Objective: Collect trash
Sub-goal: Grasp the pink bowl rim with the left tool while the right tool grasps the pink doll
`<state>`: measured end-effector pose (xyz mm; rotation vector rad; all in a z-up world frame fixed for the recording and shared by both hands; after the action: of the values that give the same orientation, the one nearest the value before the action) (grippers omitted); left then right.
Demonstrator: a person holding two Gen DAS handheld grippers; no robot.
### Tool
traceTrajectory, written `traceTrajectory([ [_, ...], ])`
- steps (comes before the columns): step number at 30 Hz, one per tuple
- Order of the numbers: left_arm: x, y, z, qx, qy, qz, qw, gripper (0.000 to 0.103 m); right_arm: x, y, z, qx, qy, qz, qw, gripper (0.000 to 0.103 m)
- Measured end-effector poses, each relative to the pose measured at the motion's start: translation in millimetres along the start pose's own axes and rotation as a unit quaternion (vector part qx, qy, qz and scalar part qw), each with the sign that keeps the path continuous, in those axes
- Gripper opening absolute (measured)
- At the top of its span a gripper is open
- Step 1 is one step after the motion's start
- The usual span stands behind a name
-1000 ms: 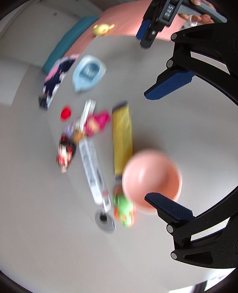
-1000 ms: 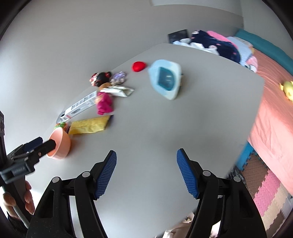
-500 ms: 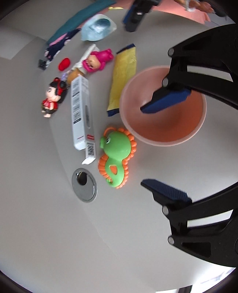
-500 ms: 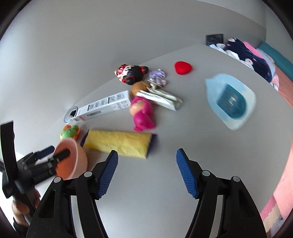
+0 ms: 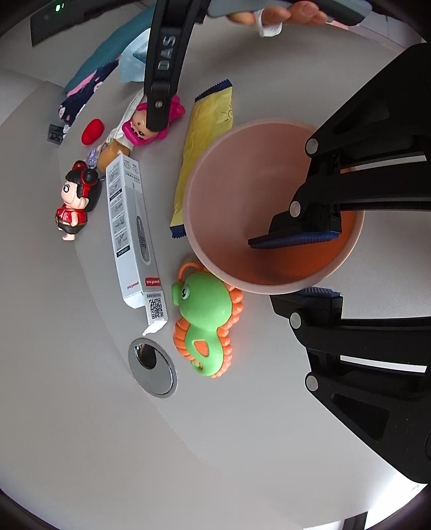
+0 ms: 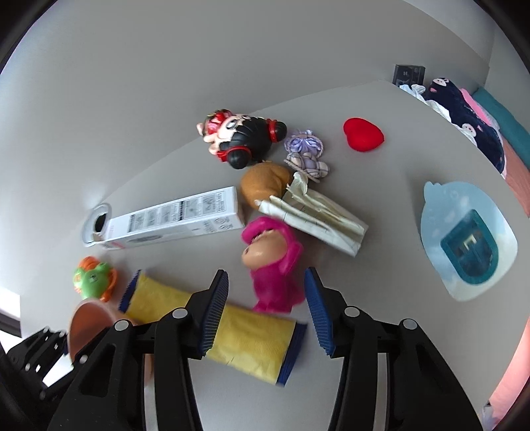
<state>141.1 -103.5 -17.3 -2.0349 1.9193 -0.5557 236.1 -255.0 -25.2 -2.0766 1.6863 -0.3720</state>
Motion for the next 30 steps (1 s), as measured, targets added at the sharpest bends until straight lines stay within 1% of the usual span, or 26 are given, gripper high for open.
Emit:
traceTrajectory([
  [2,0.6,0.2,0.0,0.0,0.0,0.002,1.0,0.019,2.7,-2.1,8.6,-0.008,0.009,0.001,1.0,0.049],
  [3,1.0,0.1,0.2,0.0,0.002,0.002,1.0,0.019,3.9,-2.7,11.6,-0.01,0.01,0.002,1.0,0.037],
  [4,1.1,0.1,0.1,0.001,0.003,0.003,1.0,0.018,4.5,-2.4,14.4,-0.013,0.005,0.0,1.0,0.034],
  [8,4.1,1.3,-1.2,0.001,0.005,0.011,0.9999,0.017,6.3,4.3,9.4,-0.007,0.008,-0.007,1.0,0.034],
  [15,21.6,4.4,-9.2,0.007,0.004,0.032,0.9995,0.012,16.2,22.5,-26.5,0.009,-0.04,0.018,0.999,0.034],
  [21,45.2,17.7,-21.3,0.015,0.012,0.046,0.9988,0.01,29.9,46.3,-55.9,0.019,-0.041,0.015,0.999,0.034],
  [26,68.1,31.4,-33.9,0.026,0.017,0.061,0.9977,0.01,44.7,70.2,-79.8,0.032,-0.047,0.024,0.998,0.034],
  [30,92.1,43.2,-47.8,0.032,0.032,0.076,0.996,0.01,58.1,87.4,-98.0,0.042,-0.049,0.033,0.997,0.034],
])
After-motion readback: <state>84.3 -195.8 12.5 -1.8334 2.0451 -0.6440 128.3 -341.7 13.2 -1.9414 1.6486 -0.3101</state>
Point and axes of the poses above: each gripper's, at about its wrist camera, not at the fingertips, and z roughly the way its jaws point, x to its right, y to its underside, the point moved 4 cm from there along z, roughly the way its jaws point, and after that the axes turned 6 degrees about -z, right-handed, at the moved point
